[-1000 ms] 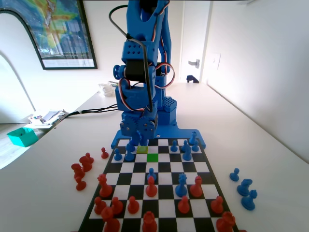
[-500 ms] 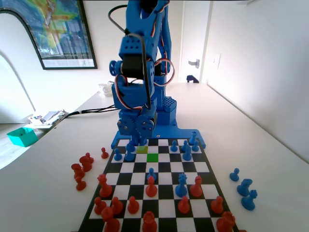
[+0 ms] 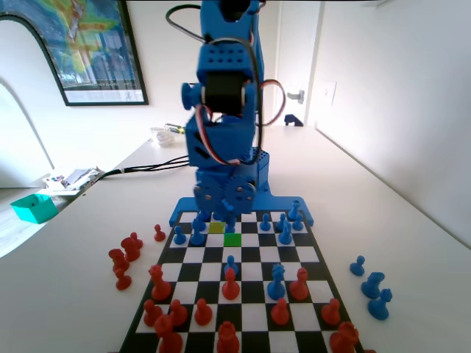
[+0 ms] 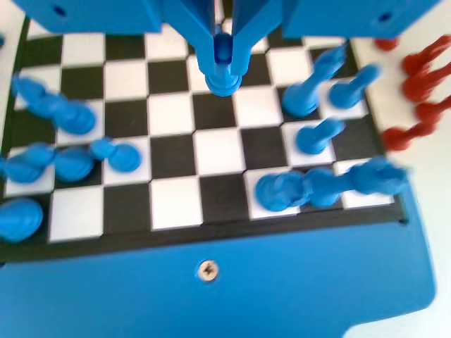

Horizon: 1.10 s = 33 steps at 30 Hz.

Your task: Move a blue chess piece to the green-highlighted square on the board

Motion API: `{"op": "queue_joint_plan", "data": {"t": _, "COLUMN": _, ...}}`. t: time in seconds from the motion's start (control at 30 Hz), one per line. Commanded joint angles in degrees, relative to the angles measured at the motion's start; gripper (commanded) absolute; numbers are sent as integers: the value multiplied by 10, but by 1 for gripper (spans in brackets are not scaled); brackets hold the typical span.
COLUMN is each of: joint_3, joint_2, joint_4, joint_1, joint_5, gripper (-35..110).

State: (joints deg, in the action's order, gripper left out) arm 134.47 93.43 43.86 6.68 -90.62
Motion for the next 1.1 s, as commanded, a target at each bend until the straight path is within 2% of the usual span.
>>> {"op": "queue_joint_plan", "data": {"t": 0.0, "joint_3": 4, "joint_2": 4, "joint_4": -23, "joint_1": -8, "joint_5": 0, "gripper": 1}}
{"op": "queue_joint_plan", "data": {"t": 0.57, "joint_3": 38, "joint_2": -15, "joint_4": -56, "joint_1": -6, "joint_5": -18, "gripper": 1}}
{"op": "queue_joint_plan", "data": {"t": 1.07, "joint_3": 21, "joint_2": -11, "joint_4": -55, "joint_1": 8, "joint_5": -23, "gripper": 19}}
